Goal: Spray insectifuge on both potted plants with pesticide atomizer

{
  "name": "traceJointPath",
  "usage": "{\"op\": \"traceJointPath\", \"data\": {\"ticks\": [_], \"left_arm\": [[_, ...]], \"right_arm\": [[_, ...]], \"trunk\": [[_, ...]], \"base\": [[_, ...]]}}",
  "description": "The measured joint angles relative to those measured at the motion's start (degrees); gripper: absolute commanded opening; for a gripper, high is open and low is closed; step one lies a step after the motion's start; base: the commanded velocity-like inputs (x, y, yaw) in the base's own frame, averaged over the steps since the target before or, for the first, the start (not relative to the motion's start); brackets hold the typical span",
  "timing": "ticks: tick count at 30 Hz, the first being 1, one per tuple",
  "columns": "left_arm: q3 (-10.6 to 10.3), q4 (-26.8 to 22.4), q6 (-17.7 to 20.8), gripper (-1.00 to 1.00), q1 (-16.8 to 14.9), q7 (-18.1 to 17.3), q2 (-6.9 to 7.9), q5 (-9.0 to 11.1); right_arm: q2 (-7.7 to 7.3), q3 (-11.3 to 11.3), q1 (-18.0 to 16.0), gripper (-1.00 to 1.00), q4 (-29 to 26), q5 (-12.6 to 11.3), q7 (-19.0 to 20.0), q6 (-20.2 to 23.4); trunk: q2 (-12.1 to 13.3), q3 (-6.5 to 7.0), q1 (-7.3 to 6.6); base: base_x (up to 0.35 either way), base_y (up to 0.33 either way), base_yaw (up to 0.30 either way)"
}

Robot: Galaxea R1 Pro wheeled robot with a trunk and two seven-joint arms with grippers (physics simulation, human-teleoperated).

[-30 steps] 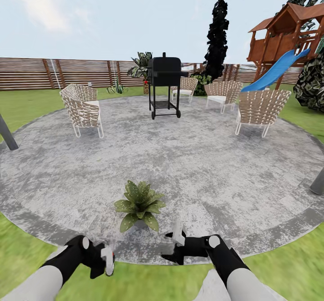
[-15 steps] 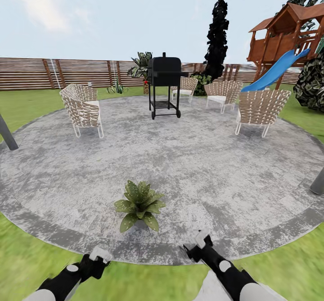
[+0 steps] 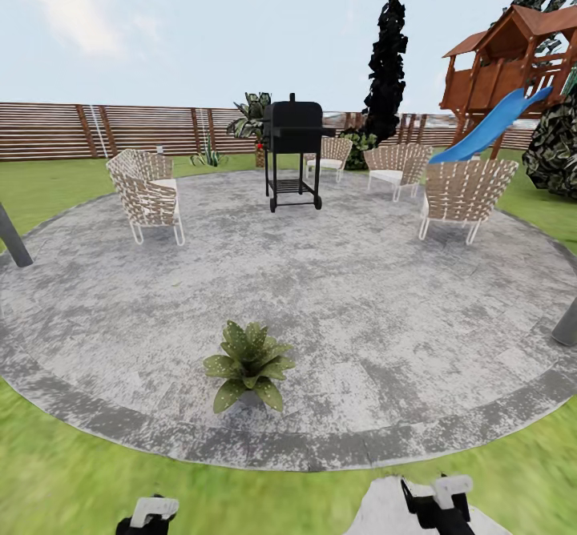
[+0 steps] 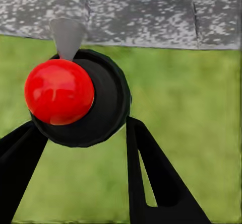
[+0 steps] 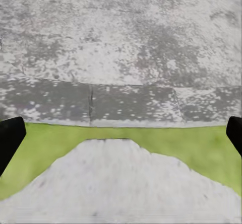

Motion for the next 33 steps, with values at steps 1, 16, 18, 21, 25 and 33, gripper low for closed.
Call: {"op": "traceJointPath", "data": {"ticks": [1, 16, 18, 21, 25, 33], "left_arm": [[0.04, 0.25, 0.01, -1.0, 0.0, 0.02, -0.11, 0.04], [0.15, 2.54, -0.21, -1.0, 0.06, 0.29, -0.07, 0.1], [0.17, 2.67, -0.19, -1.0, 0.06, 0.29, 0.04, 0.09], [0.12, 2.73, -0.16, -1.0, 0.07, 0.3, 0.02, 0.08], [0.18, 2.74, -0.22, -1.0, 0.06, 0.3, 0.16, 0.09], [0.14, 2.74, -0.24, -1.0, 0.11, 0.3, 0.36, 0.08]], "right_arm": [[0.03, -0.05, 0.0, 1.0, 0.64, -1.16, 0.0, 0.01], [0.31, 0.18, 0.04, 1.0, 1.47, -13.63, 0.1, 0.1], [0.38, 0.19, 0.06, 1.0, 1.49, -13.64, 0.09, 0.1], [0.47, 0.2, 0.05, 1.0, 1.5, -13.57, 0.16, 0.1], [1.3, 0.21, 0.04, 1.0, 1.5, -13.48, 0.17, 0.02], [1.38, 0.19, 0.06, 1.0, 1.5, -13.5, 0.12, 0.01]], "trunk": [[0.0, 0.0, 0.0], [0.0, 0.28, 0.0], [0.0, 0.28, 0.0], [0.0, 0.28, 0.0], [0.0, 0.28, 0.0], [0.0, 0.28, 0.0]], "base": [[0.0, 0.0, -0.056], [0.0, 0.0, -0.244], [0.0, 0.0, -0.285], [0.0, 0.0, -0.286], [0.0, 0.0, -0.287], [0.0, 0.0, -0.287]]}}
